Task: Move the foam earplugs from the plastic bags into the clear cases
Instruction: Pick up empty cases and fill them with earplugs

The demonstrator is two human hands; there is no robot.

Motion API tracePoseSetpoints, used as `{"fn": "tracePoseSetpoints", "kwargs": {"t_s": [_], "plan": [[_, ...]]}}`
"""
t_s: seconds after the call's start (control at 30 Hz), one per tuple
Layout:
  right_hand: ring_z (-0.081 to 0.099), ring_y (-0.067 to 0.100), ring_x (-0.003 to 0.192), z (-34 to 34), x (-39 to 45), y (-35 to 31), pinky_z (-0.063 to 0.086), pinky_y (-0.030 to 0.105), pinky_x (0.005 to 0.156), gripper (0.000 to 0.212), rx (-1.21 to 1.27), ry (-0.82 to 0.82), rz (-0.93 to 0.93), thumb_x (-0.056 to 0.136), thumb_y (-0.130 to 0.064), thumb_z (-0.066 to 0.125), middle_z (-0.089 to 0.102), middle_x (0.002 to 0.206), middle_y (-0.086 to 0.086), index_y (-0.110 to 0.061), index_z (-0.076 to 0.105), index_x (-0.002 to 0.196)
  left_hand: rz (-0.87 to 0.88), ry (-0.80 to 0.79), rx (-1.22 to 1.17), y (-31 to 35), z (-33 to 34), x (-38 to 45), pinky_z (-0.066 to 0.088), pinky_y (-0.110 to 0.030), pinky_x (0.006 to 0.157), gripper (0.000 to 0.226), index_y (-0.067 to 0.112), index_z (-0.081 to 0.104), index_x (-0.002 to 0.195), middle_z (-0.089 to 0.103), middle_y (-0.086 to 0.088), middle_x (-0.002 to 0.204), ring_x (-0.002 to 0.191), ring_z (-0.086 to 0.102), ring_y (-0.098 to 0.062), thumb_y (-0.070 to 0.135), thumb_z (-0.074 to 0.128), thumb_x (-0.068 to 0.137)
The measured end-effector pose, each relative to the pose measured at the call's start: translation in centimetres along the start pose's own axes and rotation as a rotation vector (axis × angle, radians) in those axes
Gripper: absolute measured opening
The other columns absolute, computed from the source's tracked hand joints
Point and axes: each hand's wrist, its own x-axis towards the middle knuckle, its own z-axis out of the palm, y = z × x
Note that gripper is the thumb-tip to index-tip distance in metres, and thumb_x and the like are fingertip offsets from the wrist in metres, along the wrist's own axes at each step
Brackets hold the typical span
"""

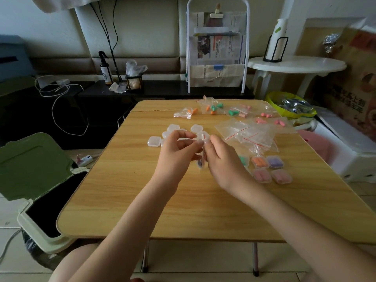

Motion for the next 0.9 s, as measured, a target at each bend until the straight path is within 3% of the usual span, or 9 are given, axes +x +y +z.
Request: {"fn": "tracePoseSetpoints", "kwargs": {"t_s": [0.13, 0.27, 0.4, 0.53, 0.63, 0.8, 0.9], "plan": [[0.047, 0.002, 0.05, 0.1, -0.1, 0.2, 0.033, 0.013, 0.046, 0.035, -0.085, 0.049, -0.145, 0.103, -0.016, 0.034, 0.046, 0.057, -0.006, -0.022, 0.035, 0.068, 0.049, 0.029, 0.116, -0.5, 0.9, -0.4, 0.051, -0.027, 0.063, 0.006, 0.01, 0.055, 0.093, 0.064, -0.002, 0.073, 0.06, 0.058, -0.009, 0.016, 0.056, 0.094], [0.042, 0.006, 0.051, 0.4, -0.1, 0.5, 0.03, 0.018, 0.046, 0.034, -0.153, 0.084, -0.19, 0.102, -0.017, 0.036, 0.044, 0.057, -0.006, -0.024, 0.031, 0.069, 0.275, 0.036, 0.441, -0.9, 1.5, -1.2, 0.032, -0.017, 0.047, 0.031, 0.01, 0.043, 0.07, 0.05, 0.006, 0.057, 0.049, 0.042, -0.004, 0.02, 0.042, 0.1], [0.038, 0.004, 0.052, 0.1, -0.1, 0.7, 0.031, 0.018, 0.048, 0.025, -0.346, 0.049, -0.232, 0.102, -0.023, 0.035, 0.039, 0.061, -0.011, -0.017, 0.034, 0.077, 0.444, 0.033, 0.67, -1.6, 1.0, -1.0, 0.028, -0.03, 0.049, 0.03, 0.008, 0.041, 0.072, 0.05, -0.005, 0.062, 0.052, 0.037, -0.015, 0.018, 0.038, 0.1], [0.042, 0.024, 0.058, -0.4, 0.1, 0.7, 0.023, 0.03, 0.047, 0.018, -0.583, 0.051, -0.26, 0.102, -0.018, 0.035, 0.04, 0.064, -0.004, -0.013, 0.032, 0.085, 0.429, 0.097, 0.858, -1.4, 1.0, -1.0, 0.018, -0.034, 0.053, 0.024, 0.01, 0.036, 0.074, 0.04, 0.0, 0.064, 0.055, 0.031, -0.016, 0.013, 0.038, 0.098], [0.046, 0.03, 0.066, -0.8, 0.1, 0.5, 0.027, 0.034, 0.055, 0.015, -0.724, 0.052, -0.216, 0.103, -0.021, 0.033, 0.045, 0.076, 0.003, -0.014, 0.029, 0.09, 0.422, 0.144, 0.912, -1.0, 1.0, -1.0, 0.012, -0.035, 0.056, 0.024, 0.01, 0.034, 0.075, 0.032, 0.003, 0.062, 0.054, 0.026, -0.011, 0.011, 0.038, 0.098], [0.049, 0.026, 0.069, -0.9, 0.1, 0.5, 0.033, 0.032, 0.047, 0.008, -0.655, 0.117, -0.419, 0.094, -0.008, 0.051, 0.048, 0.087, 0.005, -0.007, 0.044, 0.091, 0.421, 0.204, 0.917, -0.8, 0.7, -0.7, 0.023, -0.039, 0.056, 0.028, 0.009, 0.038, 0.075, 0.041, -0.002, 0.062, 0.059, 0.039, -0.027, 0.021, 0.037, 0.1], [0.056, 0.028, 0.091, -1.0, 0.5, 1.0, 0.046, 0.033, 0.053, 0.013, -0.71, 0.047, -0.516, 0.079, 0.008, 0.06, 0.056, 0.116, 0.014, -0.003, 0.059, 0.086, 0.437, 0.235, 0.888, -0.6, 0.4, -0.7, 0.032, -0.038, 0.055, 0.029, 0.009, 0.04, 0.075, 0.044, -0.003, 0.061, 0.058, 0.044, -0.027, 0.023, 0.039, 0.1]]}}
